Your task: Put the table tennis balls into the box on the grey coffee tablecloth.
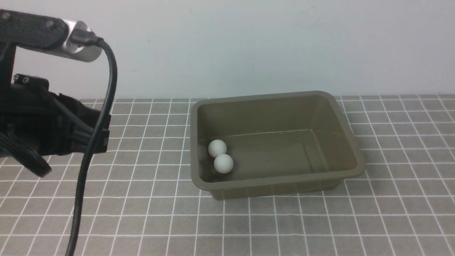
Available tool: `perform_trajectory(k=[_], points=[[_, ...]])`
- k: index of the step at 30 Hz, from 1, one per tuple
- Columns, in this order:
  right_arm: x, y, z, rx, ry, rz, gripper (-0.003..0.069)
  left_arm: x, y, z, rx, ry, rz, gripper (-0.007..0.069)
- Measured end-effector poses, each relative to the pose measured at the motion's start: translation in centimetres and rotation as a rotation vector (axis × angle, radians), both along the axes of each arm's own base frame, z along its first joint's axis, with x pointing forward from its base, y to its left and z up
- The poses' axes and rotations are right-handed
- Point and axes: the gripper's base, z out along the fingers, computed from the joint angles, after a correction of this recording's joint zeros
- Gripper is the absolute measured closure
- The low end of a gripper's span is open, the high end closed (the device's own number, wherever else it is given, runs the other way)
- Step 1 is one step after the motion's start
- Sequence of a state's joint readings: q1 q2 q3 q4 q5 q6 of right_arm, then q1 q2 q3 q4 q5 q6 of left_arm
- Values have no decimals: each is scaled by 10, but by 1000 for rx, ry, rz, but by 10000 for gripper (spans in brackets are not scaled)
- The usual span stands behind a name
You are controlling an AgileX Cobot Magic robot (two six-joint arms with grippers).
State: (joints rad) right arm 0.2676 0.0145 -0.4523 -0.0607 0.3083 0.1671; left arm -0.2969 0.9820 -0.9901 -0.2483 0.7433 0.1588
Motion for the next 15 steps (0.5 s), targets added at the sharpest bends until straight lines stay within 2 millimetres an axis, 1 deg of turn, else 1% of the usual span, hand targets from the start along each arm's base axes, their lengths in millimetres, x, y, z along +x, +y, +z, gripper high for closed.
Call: perform_trajectory(k=[3, 5, 6, 9, 11, 12, 14, 15], points=[[4, 0, -16, 12, 25, -10, 672, 1, 0, 2, -11, -24, 6, 629], [7, 0, -23, 36, 52, -9, 672, -1, 1, 0, -27, -49, 14, 629], [8, 0, -23, 50, 54, -6, 672, -5, 2, -3, -30, -62, 18, 629], [7, 0, -22, 82, 54, 3, 672, -24, 9, -9, -54, -133, 32, 629], [7, 0, -22, 88, 56, 4, 672, -43, 15, -15, -89, -198, 45, 629], [7, 0, -22, 89, 56, 4, 672, -45, 16, -16, -93, -204, 46, 629], [7, 0, -22, 93, 57, 5, 672, -68, 24, -27, -128, -283, 61, 629], [7, 0, -22, 93, 57, 5, 672, -71, 25, -29, -133, -293, 63, 629]])
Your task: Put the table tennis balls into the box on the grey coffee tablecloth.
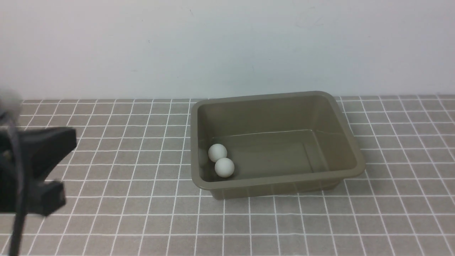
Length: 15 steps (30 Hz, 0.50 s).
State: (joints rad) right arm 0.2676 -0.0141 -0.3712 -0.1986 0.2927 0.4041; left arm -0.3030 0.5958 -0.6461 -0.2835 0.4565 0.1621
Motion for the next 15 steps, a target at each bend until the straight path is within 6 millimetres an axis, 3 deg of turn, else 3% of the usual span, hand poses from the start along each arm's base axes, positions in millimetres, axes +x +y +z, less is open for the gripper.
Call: perform_trajectory(k=[3, 8, 15], points=[[0, 0, 0, 1, 0, 0, 672, -17, 6, -15, -8, -31, 3, 629], [0, 0, 0, 3, 1, 1, 672, -32, 10, -20, -15, -62, -2, 629], [0, 0, 0, 2, 0, 0, 672, -35, 10, -26, -1, -34, -10, 629]])
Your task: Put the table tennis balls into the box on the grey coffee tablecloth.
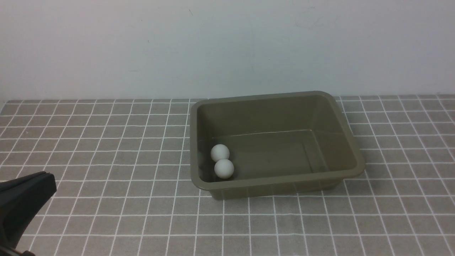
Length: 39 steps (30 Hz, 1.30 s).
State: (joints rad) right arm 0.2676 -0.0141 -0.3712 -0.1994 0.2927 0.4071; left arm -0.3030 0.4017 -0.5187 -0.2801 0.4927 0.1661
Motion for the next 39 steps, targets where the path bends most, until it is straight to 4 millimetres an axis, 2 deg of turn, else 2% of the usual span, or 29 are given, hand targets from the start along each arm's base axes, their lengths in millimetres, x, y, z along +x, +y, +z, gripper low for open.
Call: perform_trajectory(k=[5, 8, 13, 14, 17, 19, 39], points=[[0, 0, 0, 0, 0, 0, 672, 0, 3, -6, 64, -9, 14, 629], [0, 0, 0, 0, 0, 0, 672, -3, 10, -19, 104, -30, 67, 629], [0, 0, 0, 0, 0, 0, 672, -18, 27, -75, 150, -71, 253, 629], [0, 0, 0, 0, 0, 0, 672, -19, 28, -83, 154, -69, 270, 629], [0, 0, 0, -1, 0, -1, 672, -23, 32, -127, 185, -39, 324, 629], [0, 0, 0, -1, 1, -1, 672, -24, 33, -144, 194, -4, 325, 629], [0, 0, 0, -2, 1, -1, 673, -24, 33, -146, 185, -5, 332, 629]])
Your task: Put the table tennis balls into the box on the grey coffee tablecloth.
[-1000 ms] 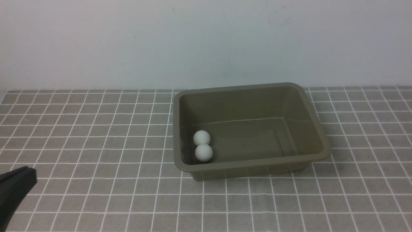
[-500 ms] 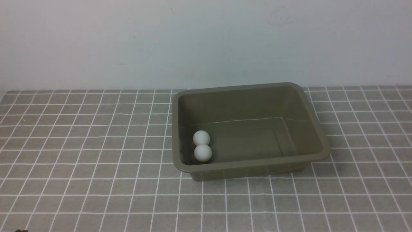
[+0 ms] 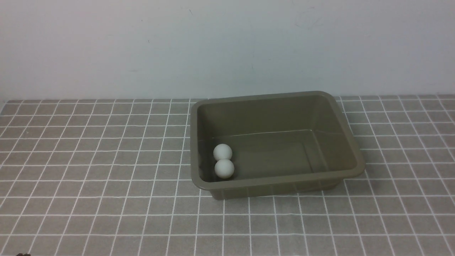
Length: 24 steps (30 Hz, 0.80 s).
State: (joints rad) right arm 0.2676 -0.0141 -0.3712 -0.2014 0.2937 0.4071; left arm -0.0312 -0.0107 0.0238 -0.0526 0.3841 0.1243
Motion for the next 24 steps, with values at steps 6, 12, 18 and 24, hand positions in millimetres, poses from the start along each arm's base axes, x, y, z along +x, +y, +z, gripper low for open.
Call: perform_trajectory(k=[6, 12, 18, 24], points=[[0, 0, 0, 0, 0, 0, 673, 0, 0, 0, 0, 0, 0, 629], [8, -1, -19, -31, 88, -81, 673, 0, 0, 0, 0, 0, 0, 629], [30, -6, -89, -122, 315, -272, 673, 0, 0, 0, 0, 0, 0, 629], [36, -10, -134, -168, 472, -332, 673, 0, 0, 0, -1, -1, 1, 629]])
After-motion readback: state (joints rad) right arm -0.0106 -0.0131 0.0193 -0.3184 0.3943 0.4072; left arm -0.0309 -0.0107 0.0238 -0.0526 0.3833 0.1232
